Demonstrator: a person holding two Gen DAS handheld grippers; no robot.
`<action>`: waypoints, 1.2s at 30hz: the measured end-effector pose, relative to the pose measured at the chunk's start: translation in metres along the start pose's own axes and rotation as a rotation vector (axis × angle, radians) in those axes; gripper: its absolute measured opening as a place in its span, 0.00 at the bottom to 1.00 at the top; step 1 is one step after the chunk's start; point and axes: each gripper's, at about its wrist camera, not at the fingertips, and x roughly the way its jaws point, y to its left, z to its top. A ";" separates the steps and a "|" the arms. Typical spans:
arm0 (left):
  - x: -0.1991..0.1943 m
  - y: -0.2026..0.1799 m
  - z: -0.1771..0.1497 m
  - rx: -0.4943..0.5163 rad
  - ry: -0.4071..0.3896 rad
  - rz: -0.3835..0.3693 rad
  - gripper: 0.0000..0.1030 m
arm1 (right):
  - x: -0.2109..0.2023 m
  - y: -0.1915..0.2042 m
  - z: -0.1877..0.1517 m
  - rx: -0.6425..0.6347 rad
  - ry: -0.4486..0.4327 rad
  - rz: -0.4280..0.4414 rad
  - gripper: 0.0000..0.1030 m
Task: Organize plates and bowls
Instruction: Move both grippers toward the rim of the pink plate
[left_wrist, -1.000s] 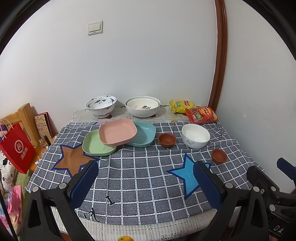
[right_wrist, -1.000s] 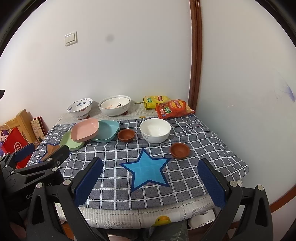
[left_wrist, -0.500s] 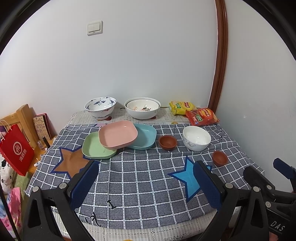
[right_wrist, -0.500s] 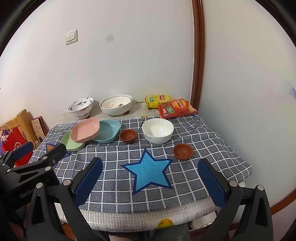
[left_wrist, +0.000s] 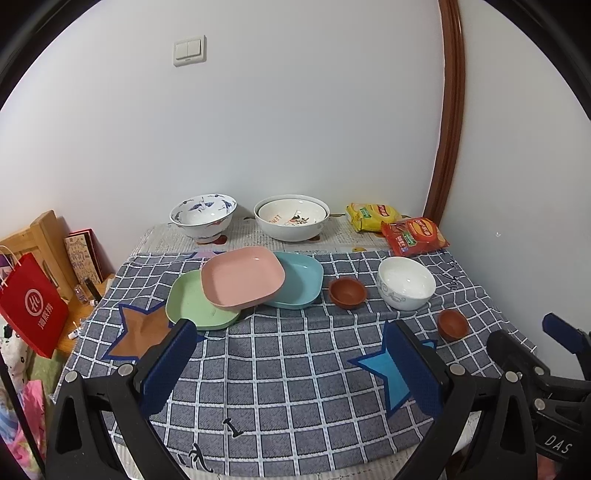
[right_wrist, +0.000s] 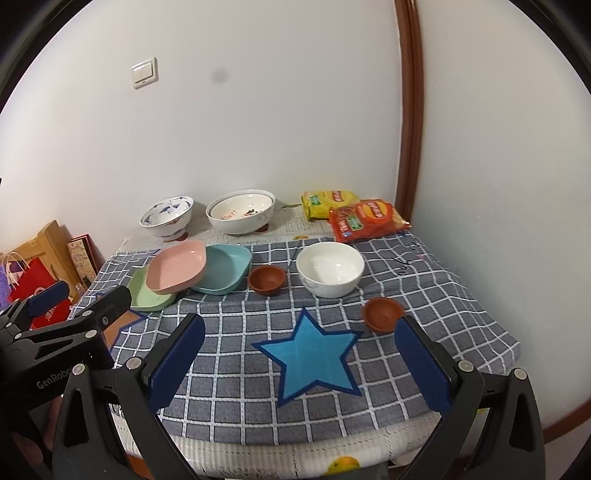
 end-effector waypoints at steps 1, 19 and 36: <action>0.003 0.001 0.002 0.002 0.003 0.002 1.00 | 0.003 0.001 0.001 -0.001 0.001 0.006 0.98; 0.081 0.024 0.029 -0.006 0.083 0.036 1.00 | 0.087 0.021 0.032 -0.036 0.052 0.039 0.97; 0.162 0.085 0.039 -0.099 0.177 0.072 0.89 | 0.173 0.072 0.057 -0.087 0.134 0.120 0.87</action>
